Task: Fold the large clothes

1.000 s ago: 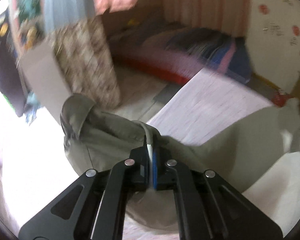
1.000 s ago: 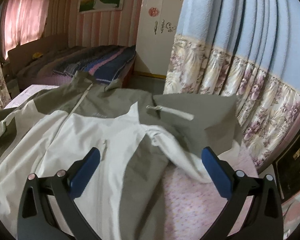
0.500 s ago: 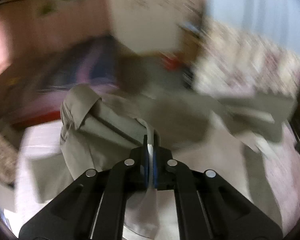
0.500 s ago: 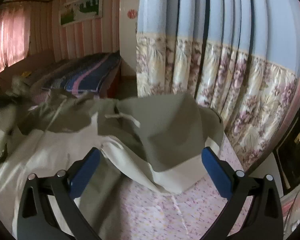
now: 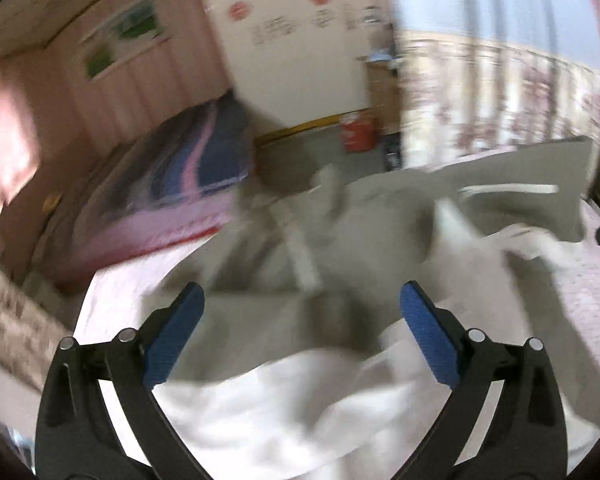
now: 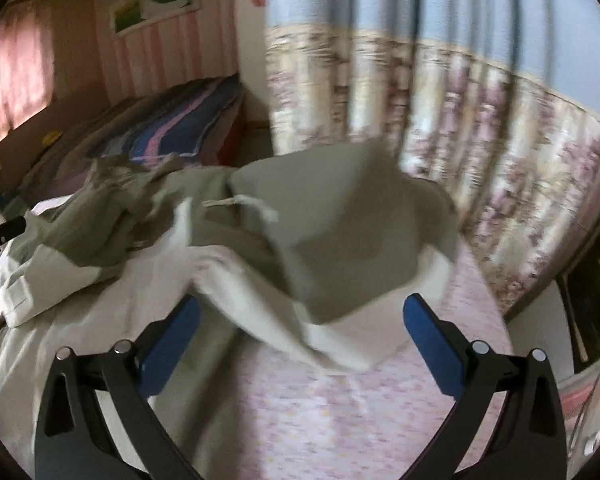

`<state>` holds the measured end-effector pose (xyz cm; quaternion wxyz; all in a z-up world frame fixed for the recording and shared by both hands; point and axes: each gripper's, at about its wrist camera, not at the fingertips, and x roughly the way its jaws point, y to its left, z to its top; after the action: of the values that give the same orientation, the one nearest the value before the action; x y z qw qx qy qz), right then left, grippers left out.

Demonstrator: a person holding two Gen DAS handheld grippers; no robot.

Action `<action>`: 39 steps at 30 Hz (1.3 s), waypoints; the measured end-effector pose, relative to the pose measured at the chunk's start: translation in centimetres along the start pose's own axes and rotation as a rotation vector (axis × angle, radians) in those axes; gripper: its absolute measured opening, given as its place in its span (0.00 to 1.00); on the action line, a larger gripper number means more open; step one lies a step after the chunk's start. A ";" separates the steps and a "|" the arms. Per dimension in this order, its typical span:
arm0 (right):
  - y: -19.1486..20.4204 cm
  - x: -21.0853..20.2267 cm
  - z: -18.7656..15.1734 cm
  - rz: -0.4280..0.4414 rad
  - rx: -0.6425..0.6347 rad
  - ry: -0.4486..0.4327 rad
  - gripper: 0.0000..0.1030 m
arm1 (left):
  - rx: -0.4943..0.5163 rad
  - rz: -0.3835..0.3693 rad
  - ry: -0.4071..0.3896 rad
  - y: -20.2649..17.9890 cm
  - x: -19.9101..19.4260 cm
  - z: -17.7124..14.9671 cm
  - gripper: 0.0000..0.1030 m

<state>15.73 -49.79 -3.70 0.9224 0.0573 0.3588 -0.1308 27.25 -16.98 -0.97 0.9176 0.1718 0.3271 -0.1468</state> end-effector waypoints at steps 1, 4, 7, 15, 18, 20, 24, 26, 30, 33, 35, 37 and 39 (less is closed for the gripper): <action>1.0 0.2 0.3 0.009 -0.023 0.001 0.99 | -0.032 0.031 0.015 2.2 0.2 -1.0 0.96; 4.8 0.6 1.9 0.026 -0.107 -0.020 0.99 | -0.110 0.099 0.067 7.8 1.2 -3.3 0.97; 8.8 1.6 4.0 0.102 -0.132 -0.020 0.98 | -0.177 0.103 0.100 11.8 3.1 -5.1 0.96; 20.3 7.8 10.2 0.128 -0.258 0.071 0.98 | -0.133 0.053 0.156 13.6 7.5 -6.5 0.93; 22.8 12.8 11.3 0.070 -0.274 0.227 0.98 | -0.144 0.023 0.136 13.9 7.5 -6.2 0.93; 23.6 15.7 10.6 0.056 -0.291 0.331 0.82 | -0.160 0.003 0.126 14.2 7.1 -6.1 0.93; 22.6 13.5 11.0 0.135 -0.251 0.249 0.37 | -0.187 0.006 0.099 15.1 5.6 -5.9 0.93; 20.9 8.9 11.2 0.126 -0.241 0.080 0.35 | -0.198 0.022 0.091 15.7 4.8 -6.0 0.93; 14.2 2.0 8.2 0.129 -0.190 -0.107 0.65 | -0.208 0.080 0.086 17.1 3.5 -6.9 0.94; 10.0 3.8 3.5 0.015 -0.283 0.071 0.76 | -0.225 0.114 0.118 18.3 3.8 -7.9 0.94; 7.2 3.4 0.9 0.030 -0.286 0.131 0.77 | -0.240 0.111 0.145 18.6 4.3 -8.4 0.94; 4.7 1.9 0.2 0.063 -0.221 0.125 0.78 | -0.241 0.105 0.174 18.4 5.0 -8.6 0.94; 3.5 0.7 0.9 0.067 -0.179 0.085 0.78 | -0.238 0.096 0.186 17.6 5.5 -8.2 0.94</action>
<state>17.81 -46.71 -3.44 0.9116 -0.0081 0.4059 -0.0649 33.59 1.36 -6.67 0.9031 0.0900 0.4173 -0.0465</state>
